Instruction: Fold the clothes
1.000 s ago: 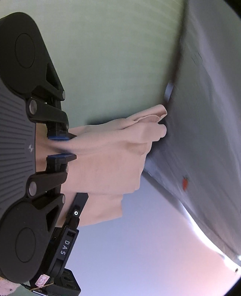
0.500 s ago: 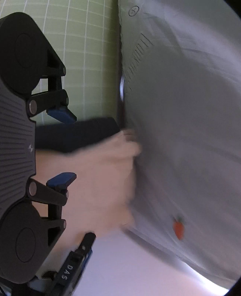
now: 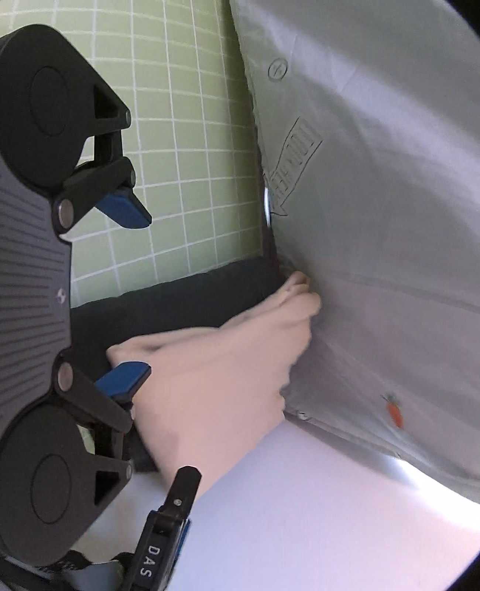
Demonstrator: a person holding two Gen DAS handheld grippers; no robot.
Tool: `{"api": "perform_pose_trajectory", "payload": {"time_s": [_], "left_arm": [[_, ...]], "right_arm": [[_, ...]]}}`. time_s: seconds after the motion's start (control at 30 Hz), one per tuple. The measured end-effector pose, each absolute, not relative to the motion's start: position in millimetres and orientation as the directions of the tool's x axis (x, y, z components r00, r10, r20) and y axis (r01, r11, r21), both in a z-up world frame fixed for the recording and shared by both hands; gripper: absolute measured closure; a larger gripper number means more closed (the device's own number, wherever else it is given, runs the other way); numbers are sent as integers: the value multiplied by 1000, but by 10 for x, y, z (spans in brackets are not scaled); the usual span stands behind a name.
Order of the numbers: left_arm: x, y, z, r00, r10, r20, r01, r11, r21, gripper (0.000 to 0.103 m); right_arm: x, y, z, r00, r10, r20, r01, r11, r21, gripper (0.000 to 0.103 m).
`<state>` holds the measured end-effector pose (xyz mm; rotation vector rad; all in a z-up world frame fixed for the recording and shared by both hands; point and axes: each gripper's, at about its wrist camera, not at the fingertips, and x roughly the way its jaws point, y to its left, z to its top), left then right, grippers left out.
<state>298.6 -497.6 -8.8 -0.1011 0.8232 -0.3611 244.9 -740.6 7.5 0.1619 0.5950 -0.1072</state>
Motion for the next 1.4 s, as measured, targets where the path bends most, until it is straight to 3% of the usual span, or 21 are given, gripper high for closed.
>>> {"api": "perform_pose_trajectory", "payload": {"time_s": [0.27, 0.47, 0.8, 1.4], "left_arm": [[2094, -4873, 165, 638, -382, -669, 318, 921, -223, 20], [1555, -4832, 198, 612, -424, -667, 384, 897, -218, 19], [975, -4788, 82, 596, -435, -675, 430, 883, -189, 15], [705, -4752, 127, 598, -469, -651, 478, 860, -181, 12]], "right_arm": [[1556, -7104, 310, 818, -75, -571, 199, 967, 159, 16], [902, -6913, 317, 806, -37, -590, 145, 980, 137, 15], [180, -6739, 122, 763, -57, -644, 208, 965, 161, 17], [-119, -6737, 128, 770, -86, -632, 240, 957, 161, 16]]}}
